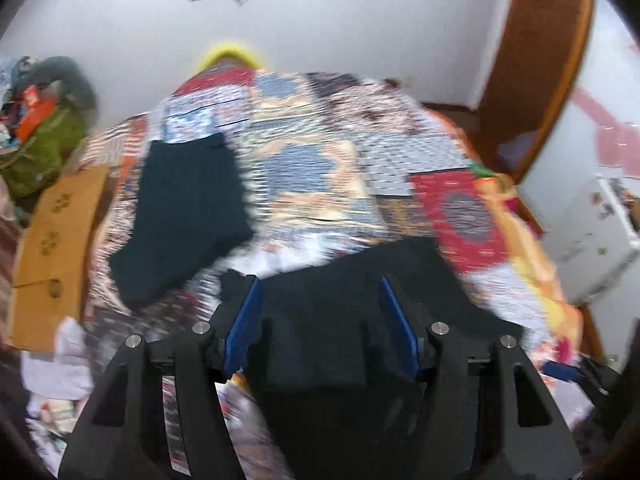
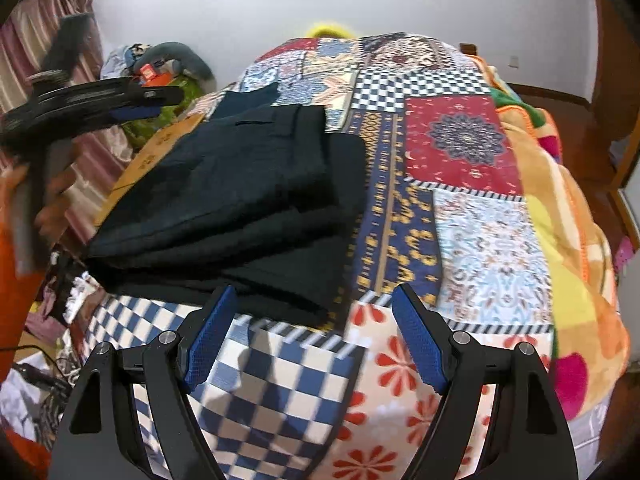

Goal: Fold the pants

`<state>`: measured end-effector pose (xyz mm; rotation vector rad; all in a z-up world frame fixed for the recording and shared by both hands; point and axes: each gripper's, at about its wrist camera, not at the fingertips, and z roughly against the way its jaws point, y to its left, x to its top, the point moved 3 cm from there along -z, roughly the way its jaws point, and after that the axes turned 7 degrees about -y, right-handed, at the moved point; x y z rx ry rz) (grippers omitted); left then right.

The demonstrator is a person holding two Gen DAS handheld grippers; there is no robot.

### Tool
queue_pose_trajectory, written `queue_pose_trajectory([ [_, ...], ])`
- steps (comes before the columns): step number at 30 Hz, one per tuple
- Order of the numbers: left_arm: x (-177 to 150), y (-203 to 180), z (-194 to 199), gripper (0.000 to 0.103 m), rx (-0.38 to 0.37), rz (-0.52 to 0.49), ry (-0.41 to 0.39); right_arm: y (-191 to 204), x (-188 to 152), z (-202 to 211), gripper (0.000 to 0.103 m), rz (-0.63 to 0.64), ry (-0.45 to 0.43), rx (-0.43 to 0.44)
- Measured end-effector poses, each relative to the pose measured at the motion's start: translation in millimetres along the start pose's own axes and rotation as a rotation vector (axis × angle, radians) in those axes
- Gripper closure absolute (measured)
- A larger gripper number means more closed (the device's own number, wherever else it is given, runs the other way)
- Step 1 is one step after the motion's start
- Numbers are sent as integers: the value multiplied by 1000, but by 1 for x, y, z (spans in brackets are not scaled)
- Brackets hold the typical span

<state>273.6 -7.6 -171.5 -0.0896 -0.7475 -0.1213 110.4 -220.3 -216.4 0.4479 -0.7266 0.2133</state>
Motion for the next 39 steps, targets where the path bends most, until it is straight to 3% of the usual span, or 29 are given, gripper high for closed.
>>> queue_pose_trajectory([
  [5,9,37,-56,42,120,-41,99,15,5,-16,32,16,18,38],
  [8,-9,49,-94,41,163,-99,195,16,9,-28,32,14,37,32],
  [11,-25,57,-108,26,157,-123,204,10,13,-37,32,0,49,25],
  [14,-34,75,-102,16,151,-77,174,2,19,-41,32,-21,60,36],
  [18,-54,94,-85,16,133,-20,189,-9,31,-42,32,-25,35,-59],
  [22,-79,104,-58,16,145,17,211,-17,46,-32,32,-52,-9,-83],
  [32,-144,64,33,16,83,-13,174,-1,58,-4,32,-15,-84,-63],
  [39,-122,56,57,16,128,-56,53,17,58,-2,32,49,-72,-32],
])
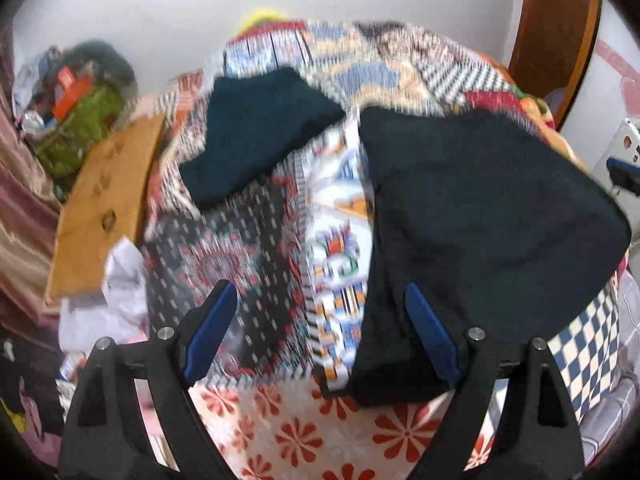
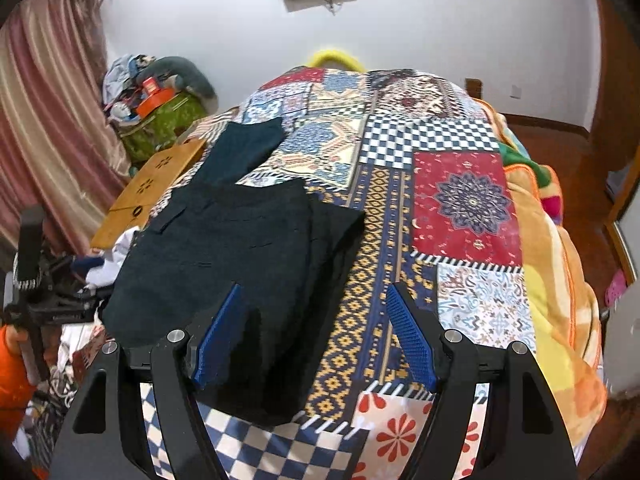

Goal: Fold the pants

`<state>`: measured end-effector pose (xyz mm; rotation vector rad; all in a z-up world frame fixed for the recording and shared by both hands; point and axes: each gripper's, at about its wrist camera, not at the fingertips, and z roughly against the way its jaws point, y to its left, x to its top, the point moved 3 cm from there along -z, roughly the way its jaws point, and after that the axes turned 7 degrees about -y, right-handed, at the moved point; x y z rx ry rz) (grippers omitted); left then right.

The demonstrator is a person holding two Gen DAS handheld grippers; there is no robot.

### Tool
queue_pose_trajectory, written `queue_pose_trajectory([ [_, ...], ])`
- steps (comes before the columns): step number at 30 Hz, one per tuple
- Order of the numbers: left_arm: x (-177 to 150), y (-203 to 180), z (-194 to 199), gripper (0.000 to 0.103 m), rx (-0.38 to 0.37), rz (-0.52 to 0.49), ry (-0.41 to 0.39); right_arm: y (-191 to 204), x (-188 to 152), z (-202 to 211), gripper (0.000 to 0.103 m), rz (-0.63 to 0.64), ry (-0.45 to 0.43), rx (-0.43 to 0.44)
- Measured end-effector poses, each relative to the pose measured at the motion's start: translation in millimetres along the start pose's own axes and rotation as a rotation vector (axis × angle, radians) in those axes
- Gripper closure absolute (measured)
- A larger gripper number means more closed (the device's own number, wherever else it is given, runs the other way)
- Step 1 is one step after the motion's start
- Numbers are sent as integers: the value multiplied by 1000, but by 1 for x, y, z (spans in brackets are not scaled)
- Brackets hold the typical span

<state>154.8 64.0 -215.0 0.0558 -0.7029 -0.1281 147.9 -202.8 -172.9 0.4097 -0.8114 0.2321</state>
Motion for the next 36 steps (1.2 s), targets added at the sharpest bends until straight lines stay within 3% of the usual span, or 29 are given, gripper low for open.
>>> queue_pose_trajectory([
  [3,25,0,6,16,-15,-4,-70,2,8,-5,32,33,-6,-11],
  [8,64,-3,-11,16,-65,10,-103,3,23,-23,32,41,-5,8],
  [13,89,-11,-54,16,-157,45,-38,2,39,-54,32,57,17,33],
  [19,91,-22,-96,16,-244,61,47,2,46,-94,32,61,82,68],
  [22,87,-27,-107,17,-281,90,101,2,42,-111,40,42,127,103],
  [24,83,-32,-111,24,-313,100,120,3,36,-123,57,45,173,112],
  [28,85,-43,-105,50,-354,65,97,2,32,-125,63,35,183,126],
  [31,89,-55,-90,67,-306,-30,38,2,34,-119,73,15,166,141],
  [36,101,-65,-58,74,-252,-94,-57,9,43,-107,81,55,99,140],
])
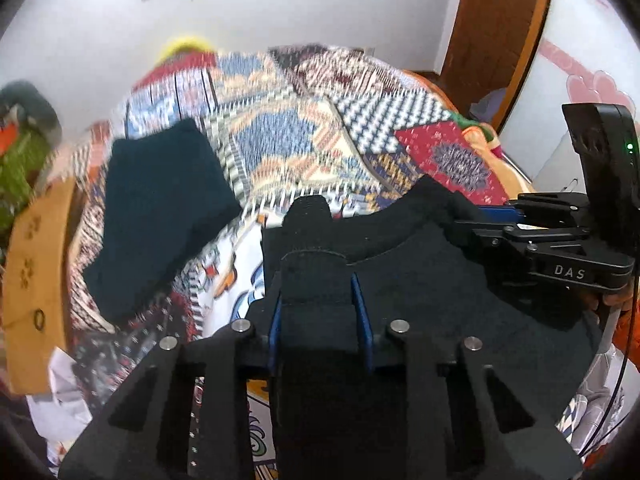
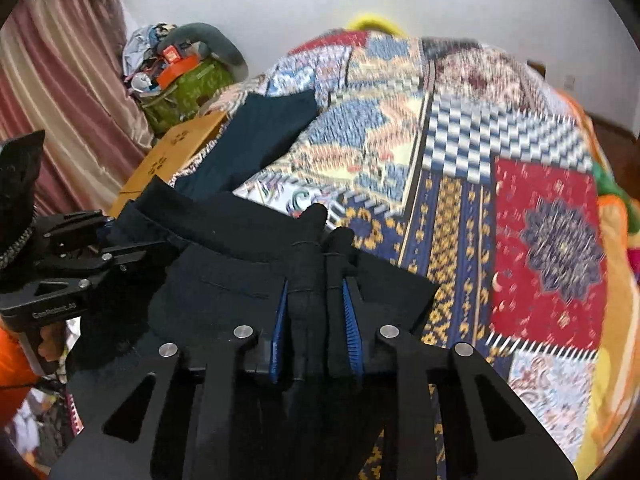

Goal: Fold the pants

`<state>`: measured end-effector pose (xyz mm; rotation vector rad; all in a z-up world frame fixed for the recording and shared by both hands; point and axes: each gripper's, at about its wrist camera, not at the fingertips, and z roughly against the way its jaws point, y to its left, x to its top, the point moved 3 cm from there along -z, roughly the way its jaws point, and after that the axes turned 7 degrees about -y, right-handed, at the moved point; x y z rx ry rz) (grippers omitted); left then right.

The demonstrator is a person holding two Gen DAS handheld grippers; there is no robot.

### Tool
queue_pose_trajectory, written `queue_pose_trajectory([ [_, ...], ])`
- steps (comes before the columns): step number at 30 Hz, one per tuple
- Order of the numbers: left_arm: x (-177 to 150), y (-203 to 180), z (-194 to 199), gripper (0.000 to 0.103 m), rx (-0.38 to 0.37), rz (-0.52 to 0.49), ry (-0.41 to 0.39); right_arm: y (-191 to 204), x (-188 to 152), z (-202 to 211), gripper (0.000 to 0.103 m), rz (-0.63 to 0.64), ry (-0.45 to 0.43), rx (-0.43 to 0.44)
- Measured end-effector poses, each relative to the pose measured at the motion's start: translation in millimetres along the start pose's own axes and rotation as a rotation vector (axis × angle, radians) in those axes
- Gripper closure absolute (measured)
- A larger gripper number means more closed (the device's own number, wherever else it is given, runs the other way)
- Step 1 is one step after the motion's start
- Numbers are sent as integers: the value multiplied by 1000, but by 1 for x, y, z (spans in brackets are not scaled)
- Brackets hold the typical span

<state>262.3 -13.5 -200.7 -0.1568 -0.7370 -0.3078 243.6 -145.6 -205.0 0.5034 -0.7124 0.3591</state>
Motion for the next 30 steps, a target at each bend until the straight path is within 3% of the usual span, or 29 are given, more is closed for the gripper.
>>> queue_pose_trajectory([
  [4,30,-8,19,74,18,-38,-84,9,14,29,83,35,-133,-31],
  [8,51,-9,3,74,-16,-67,-71,4,23,48,83,40,-204,-84],
  [12,43,-4,-51,71,-58,-67,64,-24,12,22,83,-44,-111,-74],
  [15,27,1,-83,57,-25,-80,135,-33,-1,-5,82,-50,-26,-87],
  [17,22,8,-87,49,-40,-60,126,-35,-9,-13,81,-36,-4,-101],
  [21,29,26,-77,49,-91,33,113,-38,-6,-9,73,-8,17,-99],
  [26,48,32,-39,49,42,20,1,-32,6,16,73,23,8,-129],
  [30,53,23,2,49,29,6,-80,-11,12,44,59,39,-47,-116],
])
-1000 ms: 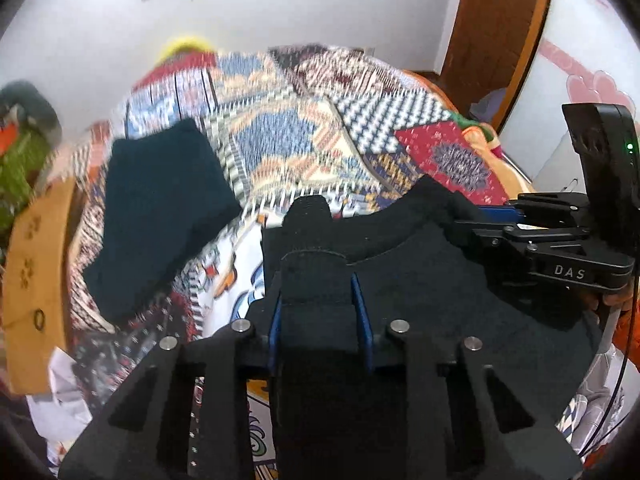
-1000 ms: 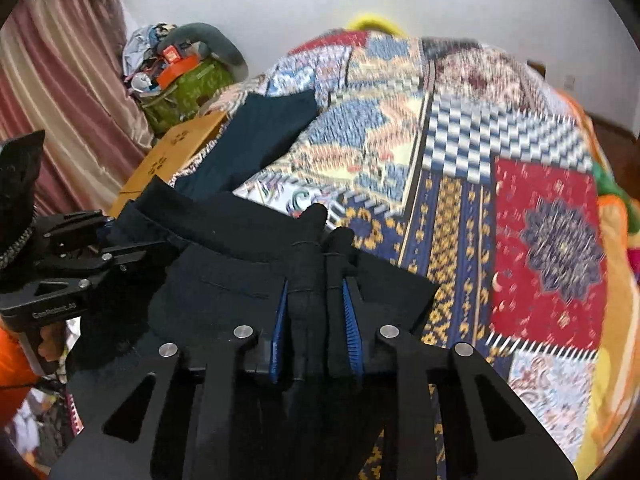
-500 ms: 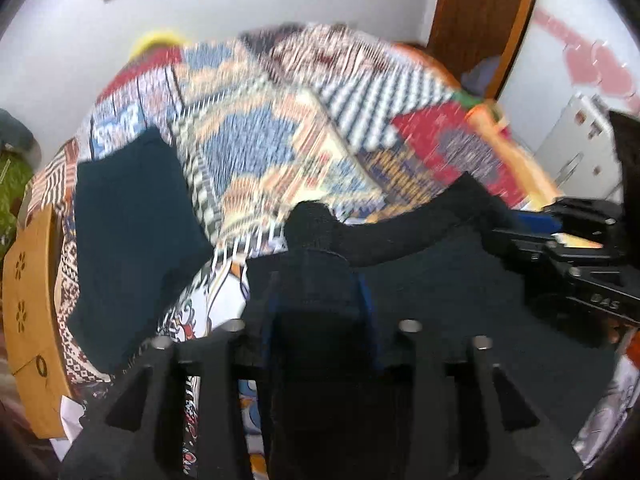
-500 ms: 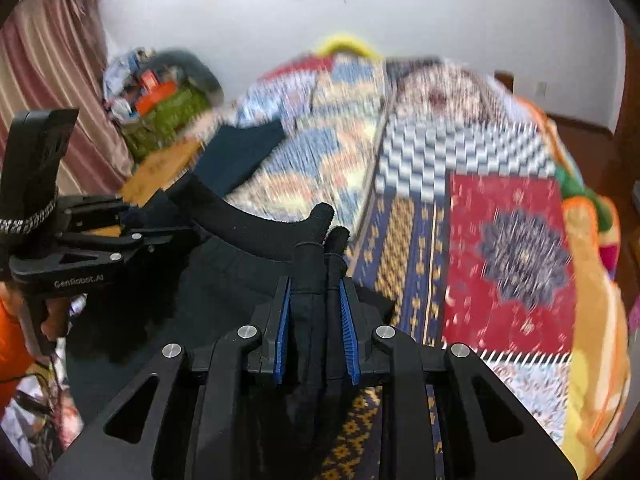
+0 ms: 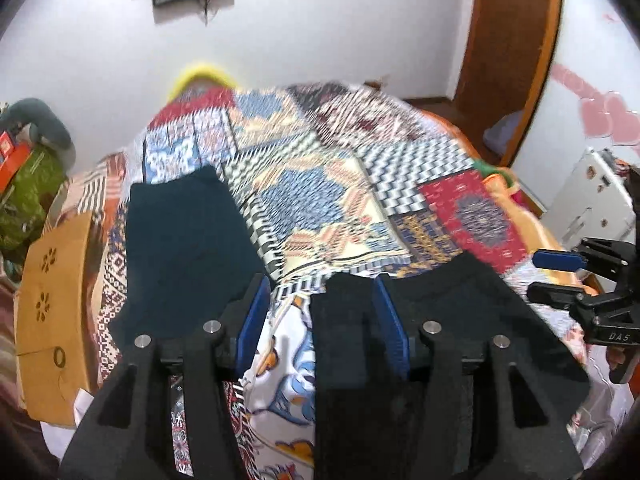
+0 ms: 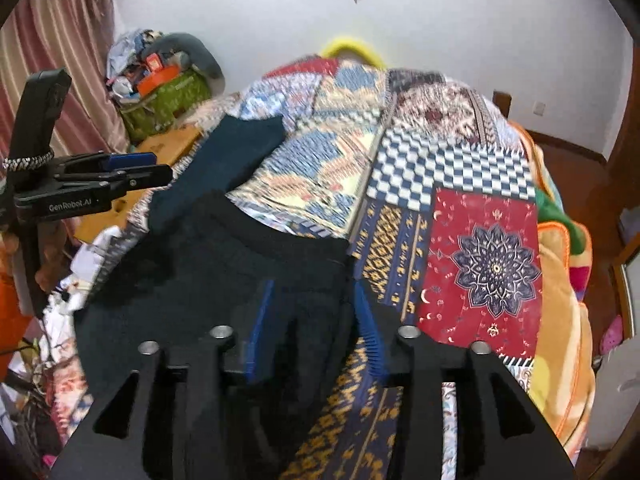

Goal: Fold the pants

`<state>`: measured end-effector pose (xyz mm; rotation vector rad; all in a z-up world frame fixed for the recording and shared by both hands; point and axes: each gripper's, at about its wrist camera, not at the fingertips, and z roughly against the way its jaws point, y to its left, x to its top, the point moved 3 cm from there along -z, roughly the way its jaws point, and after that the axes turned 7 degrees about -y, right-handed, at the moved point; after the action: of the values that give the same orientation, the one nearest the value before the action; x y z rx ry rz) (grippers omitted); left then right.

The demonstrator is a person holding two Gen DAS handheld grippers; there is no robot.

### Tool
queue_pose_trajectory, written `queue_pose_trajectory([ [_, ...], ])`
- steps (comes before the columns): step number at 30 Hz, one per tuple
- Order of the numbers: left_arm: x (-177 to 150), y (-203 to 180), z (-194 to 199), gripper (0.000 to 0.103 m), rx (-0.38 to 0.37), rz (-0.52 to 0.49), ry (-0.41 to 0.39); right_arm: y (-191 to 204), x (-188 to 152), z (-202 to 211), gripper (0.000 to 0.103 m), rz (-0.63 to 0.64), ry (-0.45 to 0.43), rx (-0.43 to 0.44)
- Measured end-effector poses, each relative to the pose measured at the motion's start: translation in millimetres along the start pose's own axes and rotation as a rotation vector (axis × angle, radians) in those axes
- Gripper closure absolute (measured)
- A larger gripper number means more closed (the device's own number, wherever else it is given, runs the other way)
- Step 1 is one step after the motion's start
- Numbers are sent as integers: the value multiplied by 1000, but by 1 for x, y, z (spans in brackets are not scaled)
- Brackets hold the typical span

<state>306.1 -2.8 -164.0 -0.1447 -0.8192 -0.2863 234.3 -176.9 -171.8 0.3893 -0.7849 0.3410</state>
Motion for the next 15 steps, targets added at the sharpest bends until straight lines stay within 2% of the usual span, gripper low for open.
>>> queue_pose_trajectory([
  [2,-5,-11,16,49,-30,-17,-6,11,2,13,59,18,-22,23],
  [4,-18,-26,23,49,-47,-48,30,24,0,24,58,47,-27,60],
  [7,-41,-42,17,49,-20,-99,83,40,-10,28,49,69,-23,87],
  [12,-88,-39,-4,45,26,-84,180,46,-47,1,49,36,106,73],
  [14,-102,-32,-1,37,16,-43,171,42,-65,-10,49,16,155,61],
  [15,-106,-28,3,36,23,-28,160,41,-68,-10,49,11,151,56],
])
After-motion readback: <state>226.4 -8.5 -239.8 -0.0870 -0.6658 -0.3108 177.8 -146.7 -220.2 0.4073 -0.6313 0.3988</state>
